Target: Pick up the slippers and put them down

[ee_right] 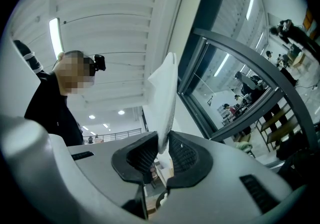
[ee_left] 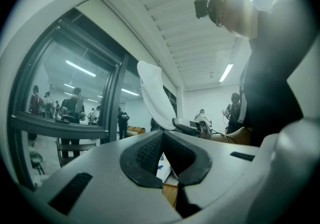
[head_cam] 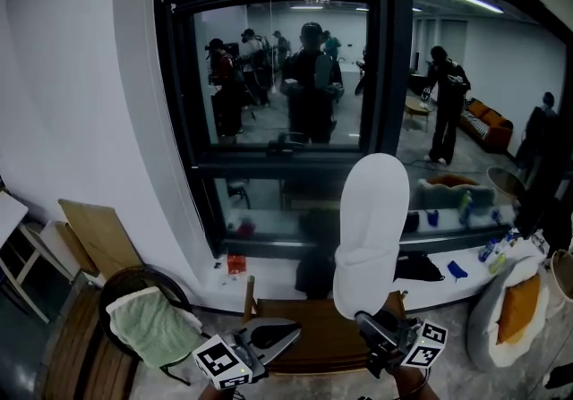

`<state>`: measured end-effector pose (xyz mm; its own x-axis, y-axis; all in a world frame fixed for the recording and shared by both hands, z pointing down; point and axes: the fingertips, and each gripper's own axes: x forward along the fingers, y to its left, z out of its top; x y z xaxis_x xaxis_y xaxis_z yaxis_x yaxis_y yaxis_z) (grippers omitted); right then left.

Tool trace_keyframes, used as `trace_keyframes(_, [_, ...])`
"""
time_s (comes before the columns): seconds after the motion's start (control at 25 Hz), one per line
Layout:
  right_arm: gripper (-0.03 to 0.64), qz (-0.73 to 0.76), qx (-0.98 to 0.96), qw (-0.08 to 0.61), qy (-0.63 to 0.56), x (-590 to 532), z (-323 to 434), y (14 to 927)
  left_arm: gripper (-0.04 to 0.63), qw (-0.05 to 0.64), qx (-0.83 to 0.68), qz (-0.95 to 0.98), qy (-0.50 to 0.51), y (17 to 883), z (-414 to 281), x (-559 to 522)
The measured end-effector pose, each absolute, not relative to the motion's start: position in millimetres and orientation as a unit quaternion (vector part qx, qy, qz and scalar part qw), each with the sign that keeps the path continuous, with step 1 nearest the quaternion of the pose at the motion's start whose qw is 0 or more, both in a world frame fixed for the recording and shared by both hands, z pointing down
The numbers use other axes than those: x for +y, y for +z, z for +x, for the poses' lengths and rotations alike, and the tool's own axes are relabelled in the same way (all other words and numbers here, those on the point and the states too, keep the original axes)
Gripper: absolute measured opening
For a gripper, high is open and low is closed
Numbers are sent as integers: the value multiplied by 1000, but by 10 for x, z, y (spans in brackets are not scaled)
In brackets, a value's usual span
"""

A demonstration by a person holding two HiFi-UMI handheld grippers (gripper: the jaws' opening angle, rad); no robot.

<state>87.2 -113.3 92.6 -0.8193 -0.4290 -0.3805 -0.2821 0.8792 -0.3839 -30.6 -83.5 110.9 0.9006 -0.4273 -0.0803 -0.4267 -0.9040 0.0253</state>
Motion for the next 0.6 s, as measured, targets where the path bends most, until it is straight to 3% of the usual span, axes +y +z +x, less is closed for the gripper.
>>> trace_keyframes(0.6, [67, -188, 940, 228, -168, -1153, 801, 969, 3, 11, -228, 972, -49, 1172, -420, -872])
